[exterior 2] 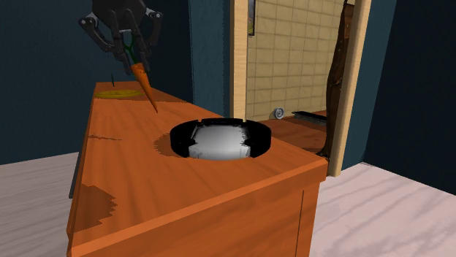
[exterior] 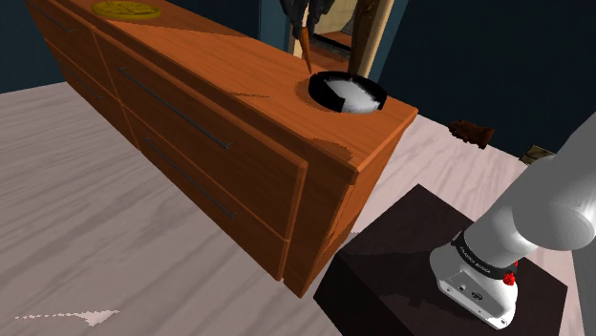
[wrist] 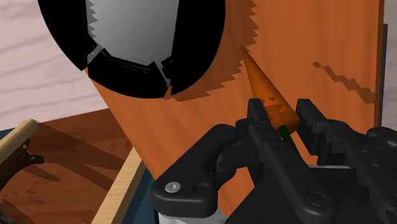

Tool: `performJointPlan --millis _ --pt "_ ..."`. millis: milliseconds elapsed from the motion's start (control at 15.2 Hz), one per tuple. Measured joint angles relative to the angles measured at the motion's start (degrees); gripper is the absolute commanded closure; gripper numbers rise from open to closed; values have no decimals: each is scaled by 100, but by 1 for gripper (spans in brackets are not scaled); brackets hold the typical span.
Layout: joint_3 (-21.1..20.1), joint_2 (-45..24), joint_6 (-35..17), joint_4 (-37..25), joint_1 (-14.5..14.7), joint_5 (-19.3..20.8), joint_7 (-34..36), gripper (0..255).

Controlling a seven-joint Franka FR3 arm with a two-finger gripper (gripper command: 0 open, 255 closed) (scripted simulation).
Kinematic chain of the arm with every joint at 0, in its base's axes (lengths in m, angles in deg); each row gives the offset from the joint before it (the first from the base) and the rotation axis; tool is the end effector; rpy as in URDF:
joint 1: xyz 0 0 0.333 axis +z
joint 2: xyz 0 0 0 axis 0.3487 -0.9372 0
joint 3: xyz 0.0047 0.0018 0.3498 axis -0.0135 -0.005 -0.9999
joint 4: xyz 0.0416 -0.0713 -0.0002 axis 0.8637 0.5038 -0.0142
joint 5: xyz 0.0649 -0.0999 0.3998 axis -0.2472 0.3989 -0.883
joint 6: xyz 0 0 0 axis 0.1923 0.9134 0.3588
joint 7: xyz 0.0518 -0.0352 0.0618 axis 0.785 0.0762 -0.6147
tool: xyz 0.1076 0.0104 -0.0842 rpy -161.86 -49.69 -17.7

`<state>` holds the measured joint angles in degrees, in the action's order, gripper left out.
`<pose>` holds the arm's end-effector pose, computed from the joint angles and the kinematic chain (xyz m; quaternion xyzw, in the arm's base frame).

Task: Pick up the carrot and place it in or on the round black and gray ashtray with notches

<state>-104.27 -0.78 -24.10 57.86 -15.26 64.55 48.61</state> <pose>0.5352 0.2611 0.6569 0.9915 -0.0626 0.0919 0.0681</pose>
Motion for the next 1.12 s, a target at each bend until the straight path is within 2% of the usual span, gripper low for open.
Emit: performJointPlan --millis 594,1122 --pt "-67 -346 823 -1130 104 168 -53 255" --pt "513 993 531 201 -450 -424 -1047 255"
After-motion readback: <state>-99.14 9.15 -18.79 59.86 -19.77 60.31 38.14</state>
